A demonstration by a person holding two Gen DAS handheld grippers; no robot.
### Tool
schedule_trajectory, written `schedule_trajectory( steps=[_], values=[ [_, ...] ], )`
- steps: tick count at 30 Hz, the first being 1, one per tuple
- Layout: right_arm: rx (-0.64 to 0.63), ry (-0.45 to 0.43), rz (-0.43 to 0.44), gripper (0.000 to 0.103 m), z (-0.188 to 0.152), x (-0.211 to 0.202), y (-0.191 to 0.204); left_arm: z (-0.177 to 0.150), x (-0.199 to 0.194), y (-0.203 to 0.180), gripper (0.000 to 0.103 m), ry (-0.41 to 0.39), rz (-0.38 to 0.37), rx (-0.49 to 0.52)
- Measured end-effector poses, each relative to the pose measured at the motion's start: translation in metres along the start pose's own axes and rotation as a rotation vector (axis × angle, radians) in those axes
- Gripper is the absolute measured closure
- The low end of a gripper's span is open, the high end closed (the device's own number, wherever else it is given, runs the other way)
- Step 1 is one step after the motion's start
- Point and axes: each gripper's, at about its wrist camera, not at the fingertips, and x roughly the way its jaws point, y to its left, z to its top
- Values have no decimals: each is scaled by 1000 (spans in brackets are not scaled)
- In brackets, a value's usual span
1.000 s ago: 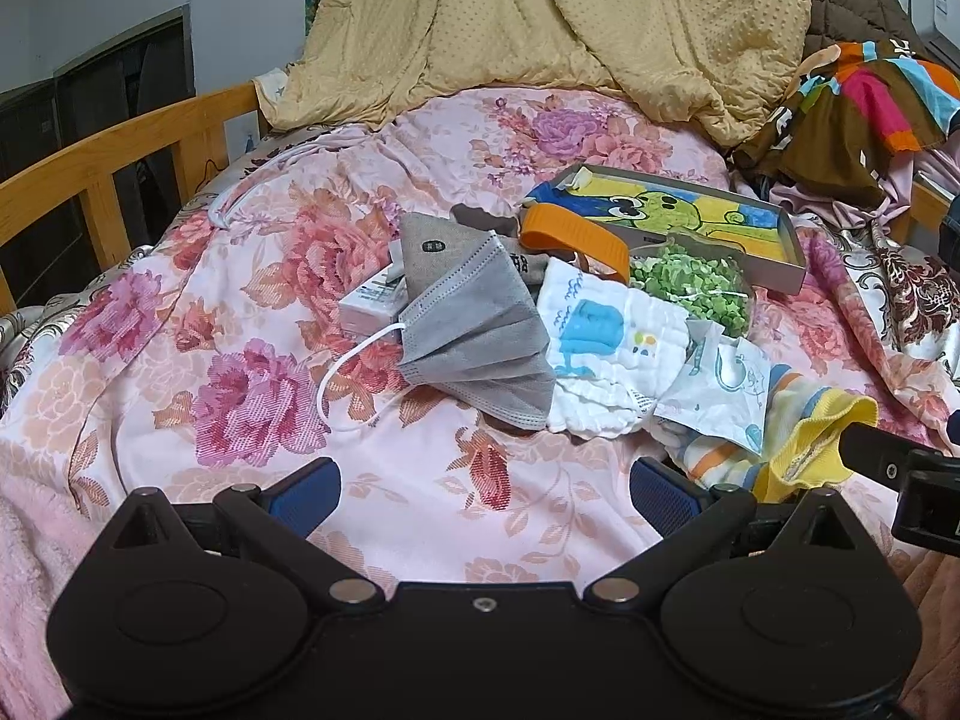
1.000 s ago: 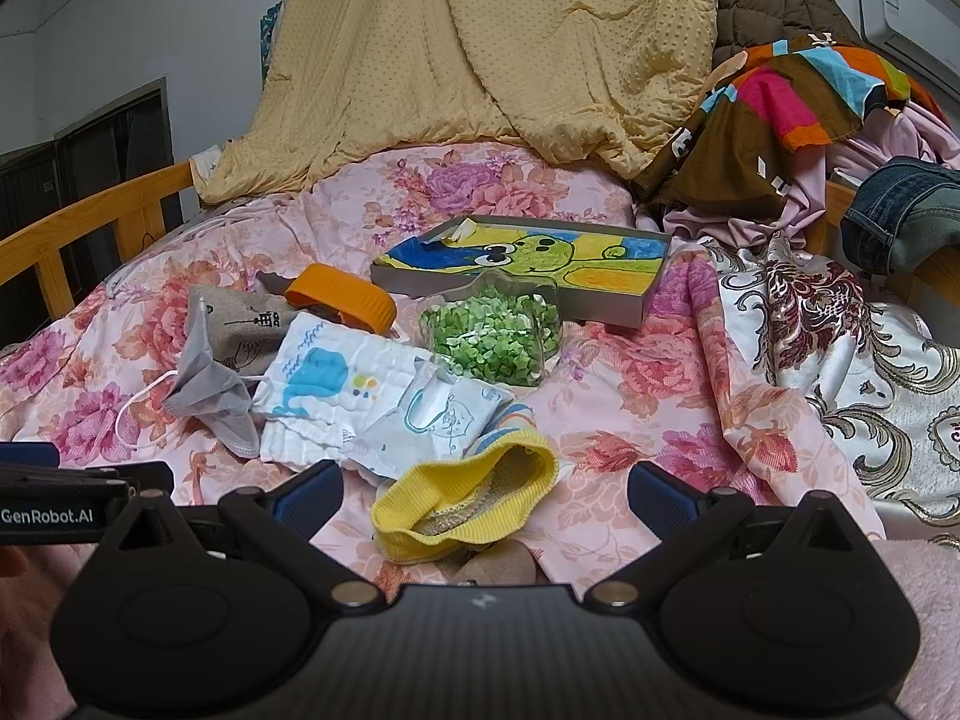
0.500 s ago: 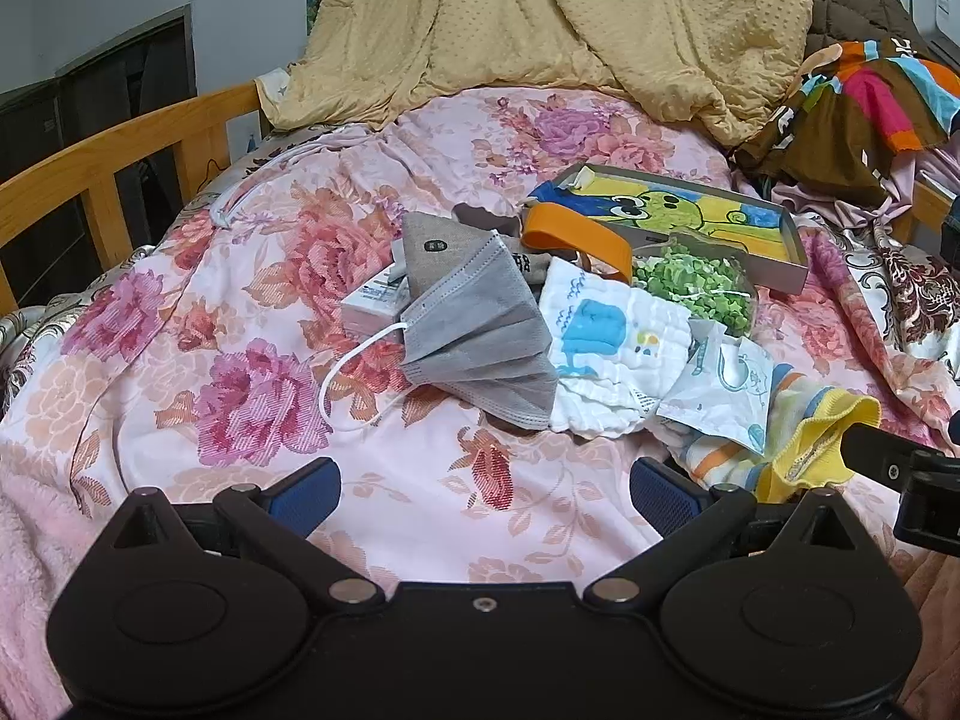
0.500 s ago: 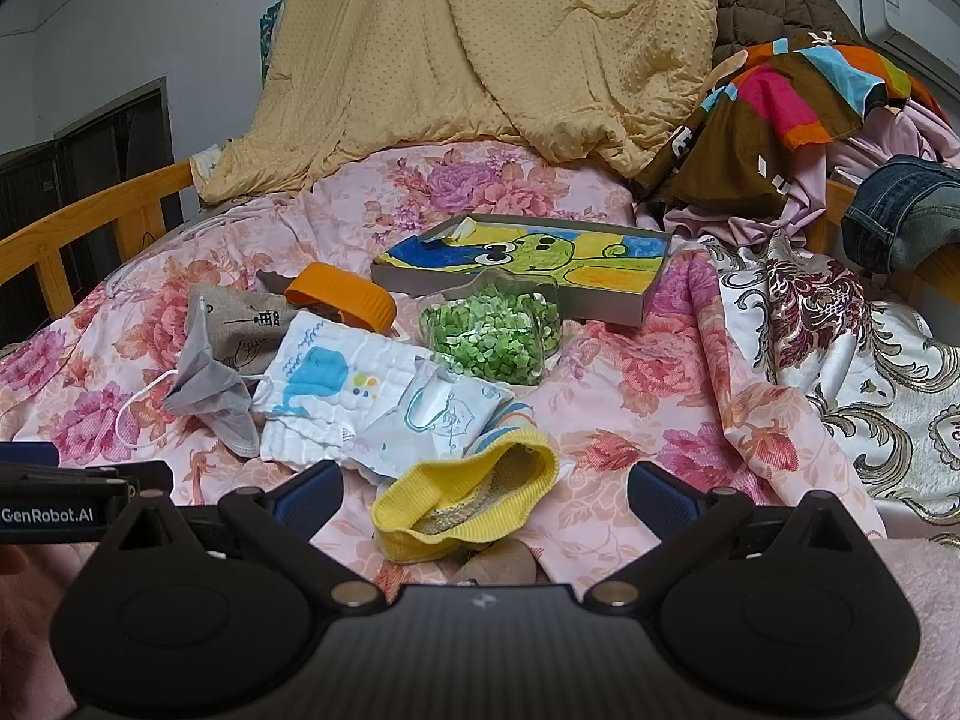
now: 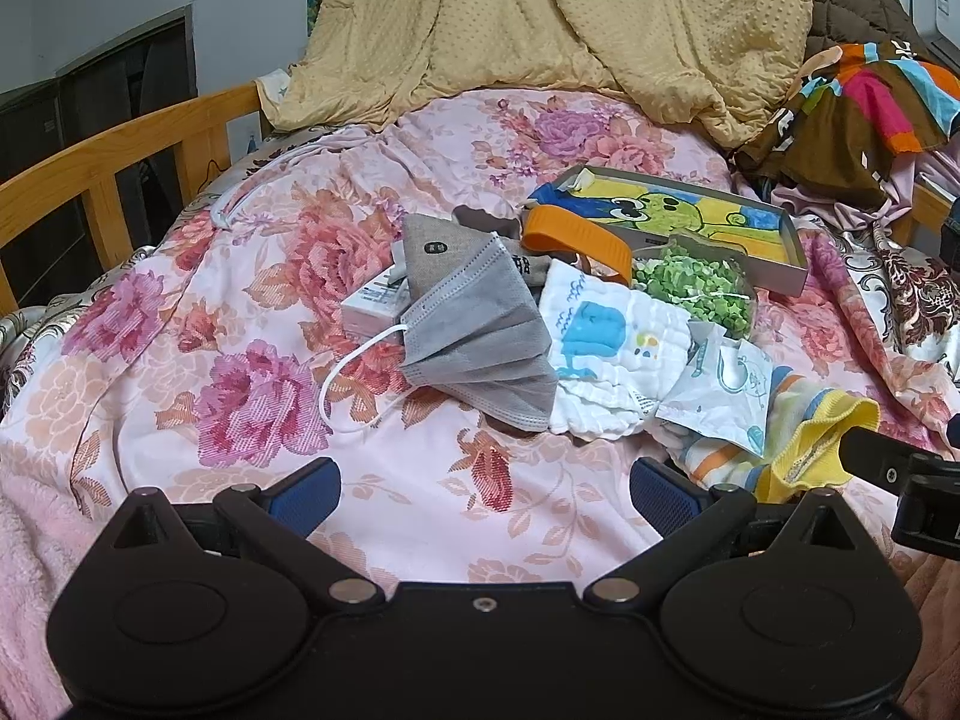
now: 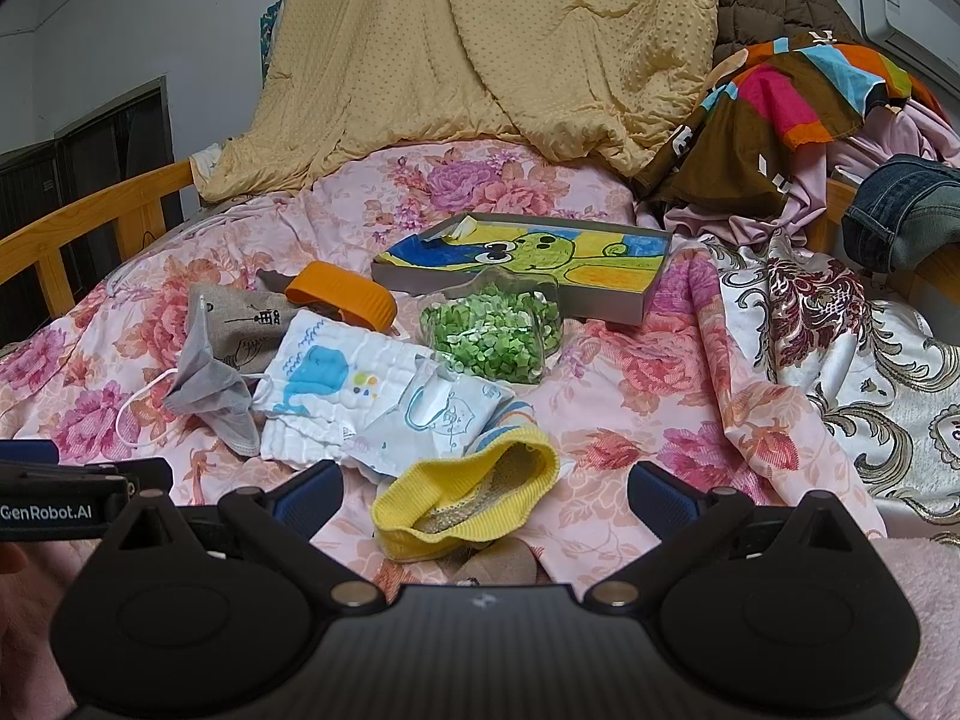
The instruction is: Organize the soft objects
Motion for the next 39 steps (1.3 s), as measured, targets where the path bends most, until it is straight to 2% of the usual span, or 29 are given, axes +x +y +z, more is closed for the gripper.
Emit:
schedule_trajectory(
  steps=[22,24,29,32,39],
  values=[
    [5,3,-1,0,2,1,-1,3,-2,-1,1,-20,-9,0],
    [23,7,4,0,2,0,-4,2,-2,-2,1,-16,-27,-10],
    [111,41,23,0,3,5,-19,3,3,-4,1,-5,-125,-26],
    [151,78,75,0,10,13,-32,7,7,-10,1,-15,-141,6],
    [140,170,142,0,29,42,-46,27,28,-33,1,-3,-221,208]
  ],
)
